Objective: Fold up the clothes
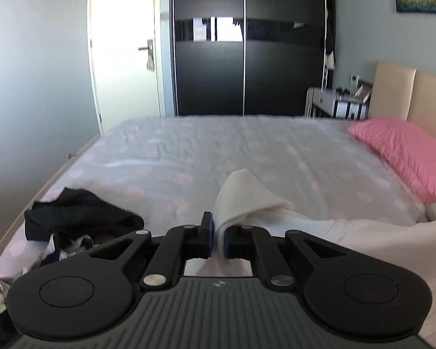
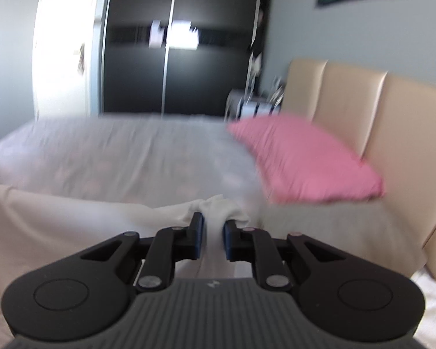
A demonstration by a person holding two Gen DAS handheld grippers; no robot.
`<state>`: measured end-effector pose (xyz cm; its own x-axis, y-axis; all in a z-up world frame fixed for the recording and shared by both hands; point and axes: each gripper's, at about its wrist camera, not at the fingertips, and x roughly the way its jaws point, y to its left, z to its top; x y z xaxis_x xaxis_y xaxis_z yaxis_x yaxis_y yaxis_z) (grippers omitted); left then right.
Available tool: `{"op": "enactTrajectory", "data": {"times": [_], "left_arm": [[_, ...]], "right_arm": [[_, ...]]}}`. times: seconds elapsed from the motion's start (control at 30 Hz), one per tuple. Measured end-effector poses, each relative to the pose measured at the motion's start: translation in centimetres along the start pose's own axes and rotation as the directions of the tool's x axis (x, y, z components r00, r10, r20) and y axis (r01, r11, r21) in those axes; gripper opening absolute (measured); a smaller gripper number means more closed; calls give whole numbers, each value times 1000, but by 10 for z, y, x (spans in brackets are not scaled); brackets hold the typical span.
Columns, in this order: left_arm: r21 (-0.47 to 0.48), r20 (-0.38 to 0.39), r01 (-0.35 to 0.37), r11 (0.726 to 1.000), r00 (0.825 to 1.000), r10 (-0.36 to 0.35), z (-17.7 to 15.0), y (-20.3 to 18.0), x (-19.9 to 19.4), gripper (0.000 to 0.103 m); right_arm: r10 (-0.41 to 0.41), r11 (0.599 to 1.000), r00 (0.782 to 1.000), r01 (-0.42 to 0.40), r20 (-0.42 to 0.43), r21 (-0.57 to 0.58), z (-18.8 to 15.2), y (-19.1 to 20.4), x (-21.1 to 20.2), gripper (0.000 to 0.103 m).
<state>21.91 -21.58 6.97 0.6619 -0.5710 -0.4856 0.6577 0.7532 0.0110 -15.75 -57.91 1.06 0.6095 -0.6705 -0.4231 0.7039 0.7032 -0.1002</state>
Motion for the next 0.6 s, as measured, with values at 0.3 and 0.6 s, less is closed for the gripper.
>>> {"op": "enactTrajectory", "data": {"times": [0.3, 0.6], "left_arm": [[63, -258, 27, 998, 966, -9, -57, 5, -22, 5], [78, -613, 89, 993, 789, -22, -215, 26, -5, 5]], "right_arm": [[27, 999, 993, -30, -114, -23, -33, -12, -48, 16], [94, 996, 860, -81, -502, 48, -170, -15, -15, 16]]}}
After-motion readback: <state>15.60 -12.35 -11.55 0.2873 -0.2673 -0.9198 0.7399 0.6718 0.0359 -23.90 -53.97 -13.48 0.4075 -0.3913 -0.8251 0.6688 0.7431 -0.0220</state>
